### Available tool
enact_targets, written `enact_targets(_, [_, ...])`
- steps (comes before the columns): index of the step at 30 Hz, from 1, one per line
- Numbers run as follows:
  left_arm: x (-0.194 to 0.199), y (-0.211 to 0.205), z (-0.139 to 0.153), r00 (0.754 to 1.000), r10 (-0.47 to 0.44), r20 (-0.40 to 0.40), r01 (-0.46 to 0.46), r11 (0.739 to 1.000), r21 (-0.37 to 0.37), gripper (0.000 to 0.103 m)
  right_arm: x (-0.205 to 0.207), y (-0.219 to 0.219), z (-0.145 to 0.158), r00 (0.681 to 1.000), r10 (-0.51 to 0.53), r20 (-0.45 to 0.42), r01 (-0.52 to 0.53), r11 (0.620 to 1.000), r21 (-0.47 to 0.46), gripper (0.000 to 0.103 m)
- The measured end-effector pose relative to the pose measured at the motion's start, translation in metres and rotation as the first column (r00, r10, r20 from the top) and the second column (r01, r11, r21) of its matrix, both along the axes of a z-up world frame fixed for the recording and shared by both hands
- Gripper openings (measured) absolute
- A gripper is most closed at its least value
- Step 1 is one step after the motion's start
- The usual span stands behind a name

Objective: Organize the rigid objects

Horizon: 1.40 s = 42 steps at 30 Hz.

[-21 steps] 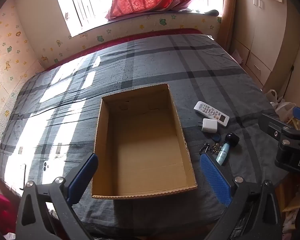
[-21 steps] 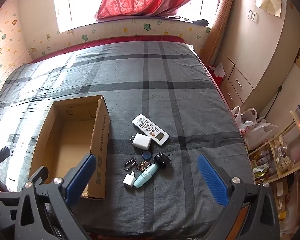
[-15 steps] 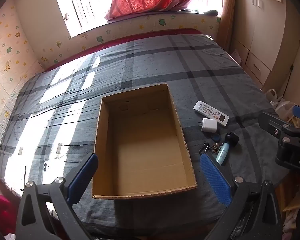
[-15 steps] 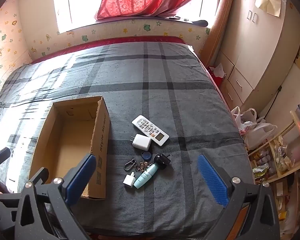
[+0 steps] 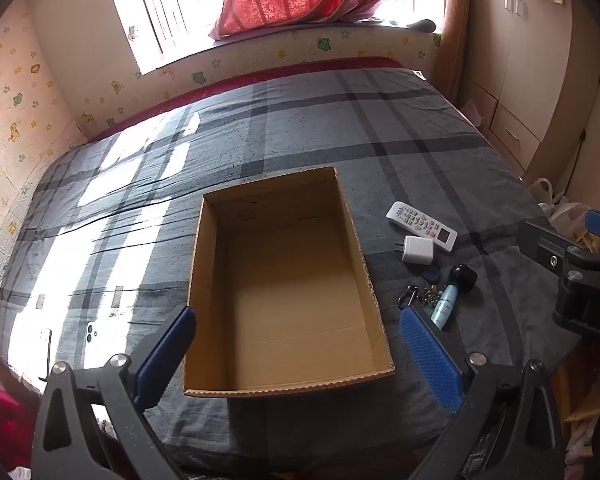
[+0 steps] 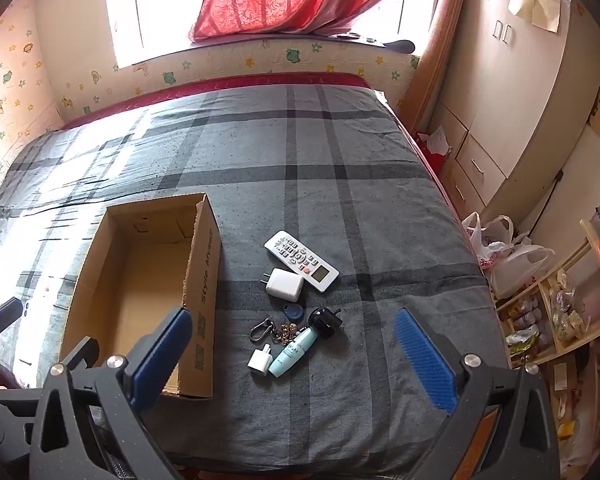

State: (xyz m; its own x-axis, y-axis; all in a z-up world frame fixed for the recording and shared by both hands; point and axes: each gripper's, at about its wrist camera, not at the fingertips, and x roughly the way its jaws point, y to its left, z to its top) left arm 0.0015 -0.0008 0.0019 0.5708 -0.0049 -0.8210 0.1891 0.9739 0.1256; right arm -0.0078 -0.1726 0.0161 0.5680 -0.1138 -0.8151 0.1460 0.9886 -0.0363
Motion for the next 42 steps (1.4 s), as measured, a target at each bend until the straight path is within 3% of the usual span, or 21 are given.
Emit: enact_targets(42, [-0.004, 0.012, 0.005, 1.0, -0.001, 0.015, 0.001, 1.0, -0.002, 0.103, -0.002, 0.003, 0.006, 1.0, -0.005, 0.009, 0.005, 1.0, 0.009, 0.103])
